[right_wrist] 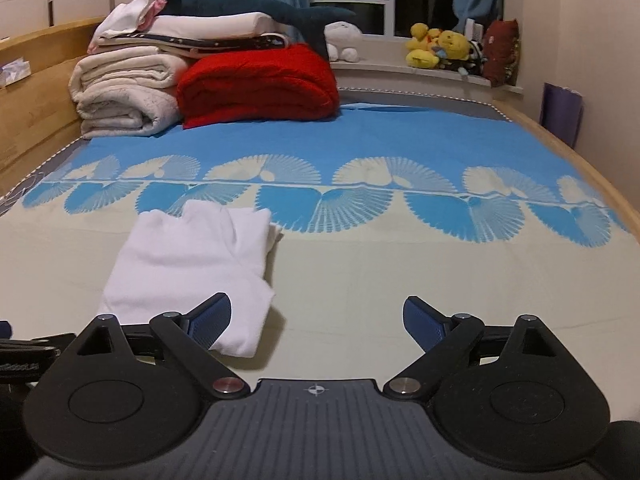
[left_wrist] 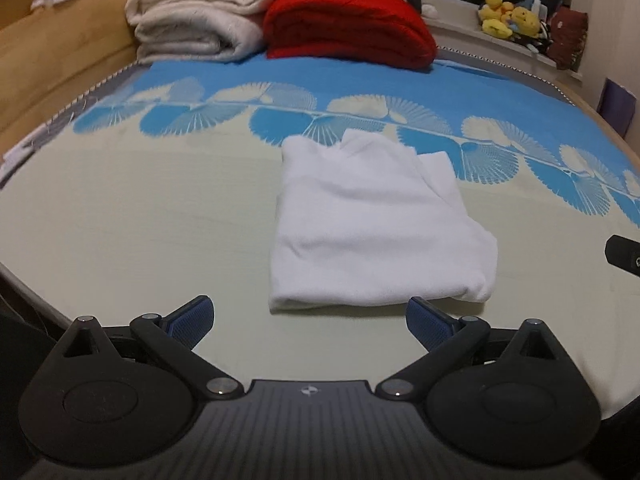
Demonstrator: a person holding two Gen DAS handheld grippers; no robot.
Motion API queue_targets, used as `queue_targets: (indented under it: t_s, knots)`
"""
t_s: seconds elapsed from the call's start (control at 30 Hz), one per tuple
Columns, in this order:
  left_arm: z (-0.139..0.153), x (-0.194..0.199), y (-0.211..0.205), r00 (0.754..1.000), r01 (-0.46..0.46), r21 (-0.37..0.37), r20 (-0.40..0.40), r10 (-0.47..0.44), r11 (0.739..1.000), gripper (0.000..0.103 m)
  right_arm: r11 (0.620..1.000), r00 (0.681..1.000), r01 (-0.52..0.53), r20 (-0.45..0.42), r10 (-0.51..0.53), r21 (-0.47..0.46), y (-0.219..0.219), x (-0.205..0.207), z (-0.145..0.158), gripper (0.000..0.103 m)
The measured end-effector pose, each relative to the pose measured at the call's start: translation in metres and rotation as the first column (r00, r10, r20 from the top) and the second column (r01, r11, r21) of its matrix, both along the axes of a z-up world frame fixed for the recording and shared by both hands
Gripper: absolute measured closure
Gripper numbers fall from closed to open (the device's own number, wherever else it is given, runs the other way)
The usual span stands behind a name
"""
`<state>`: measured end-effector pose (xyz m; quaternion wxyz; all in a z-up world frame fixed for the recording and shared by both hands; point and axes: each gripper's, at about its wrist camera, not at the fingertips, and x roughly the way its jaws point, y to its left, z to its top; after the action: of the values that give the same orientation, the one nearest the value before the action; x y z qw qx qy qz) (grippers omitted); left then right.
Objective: Fold small clothes
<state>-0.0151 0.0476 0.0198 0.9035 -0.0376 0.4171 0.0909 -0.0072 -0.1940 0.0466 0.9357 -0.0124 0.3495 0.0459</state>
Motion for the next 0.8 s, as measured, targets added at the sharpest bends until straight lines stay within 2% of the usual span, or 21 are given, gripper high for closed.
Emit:
queue_targets:
  t_s: [0.3,0.8]
  knots:
    - [-0.005,0.005,0.0,1.0,-0.017,-0.011,-0.013,0.017,1.0,0.001,0.996,0.997,-0.083,-0.002,0.083,-0.039,0.019,0.004,-0.005,0.009]
    - [-0.007,0.008,0.005,0.999,-0.036,-0.041,-0.027,0.035,0.999,0.001,0.993,0.994,-0.112,-0.013,0.112,-0.041,0.028,0.007,-0.008,0.009]
